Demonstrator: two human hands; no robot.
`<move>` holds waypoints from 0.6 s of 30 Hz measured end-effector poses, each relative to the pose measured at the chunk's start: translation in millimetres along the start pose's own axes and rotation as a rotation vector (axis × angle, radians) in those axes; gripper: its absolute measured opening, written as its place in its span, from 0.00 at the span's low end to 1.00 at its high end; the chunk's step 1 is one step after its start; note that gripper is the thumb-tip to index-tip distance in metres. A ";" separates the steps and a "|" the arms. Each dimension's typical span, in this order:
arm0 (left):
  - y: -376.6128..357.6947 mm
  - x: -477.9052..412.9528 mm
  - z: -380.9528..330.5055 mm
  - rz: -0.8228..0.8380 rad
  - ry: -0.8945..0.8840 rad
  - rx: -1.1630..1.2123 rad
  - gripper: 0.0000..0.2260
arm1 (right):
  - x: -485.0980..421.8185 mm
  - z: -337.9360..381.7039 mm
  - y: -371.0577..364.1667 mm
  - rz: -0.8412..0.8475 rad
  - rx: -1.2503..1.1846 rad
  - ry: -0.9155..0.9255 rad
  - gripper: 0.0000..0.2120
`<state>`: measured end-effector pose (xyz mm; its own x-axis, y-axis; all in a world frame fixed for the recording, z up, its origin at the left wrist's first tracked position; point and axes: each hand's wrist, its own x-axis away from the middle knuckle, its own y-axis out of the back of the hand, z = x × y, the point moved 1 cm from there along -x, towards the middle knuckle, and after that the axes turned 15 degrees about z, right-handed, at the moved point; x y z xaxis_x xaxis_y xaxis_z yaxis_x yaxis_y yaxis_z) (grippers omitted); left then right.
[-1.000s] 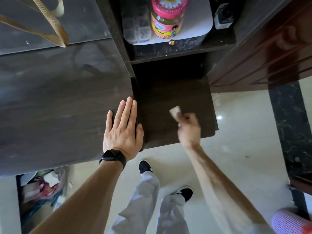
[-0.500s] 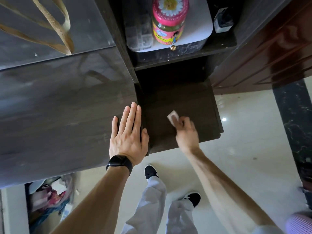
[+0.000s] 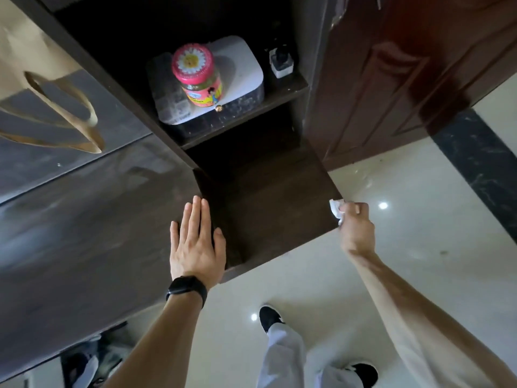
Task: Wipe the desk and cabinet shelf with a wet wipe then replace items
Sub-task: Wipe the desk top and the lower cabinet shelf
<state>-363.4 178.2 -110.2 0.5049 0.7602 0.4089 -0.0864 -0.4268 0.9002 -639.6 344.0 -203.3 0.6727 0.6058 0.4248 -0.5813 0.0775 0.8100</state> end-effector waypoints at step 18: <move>-0.4 181.9 -286.5 0.375 -0.196 0.044 0.23 | 293.5 -204.4 217.0 -0.142 -0.963 -0.133 0.05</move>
<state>-517.6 457.0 6.8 0.5995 0.4424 0.6670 -0.2611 -0.6797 0.6855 -661.9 700.5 14.5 0.7771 0.4515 0.4384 -0.5760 0.7909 0.2065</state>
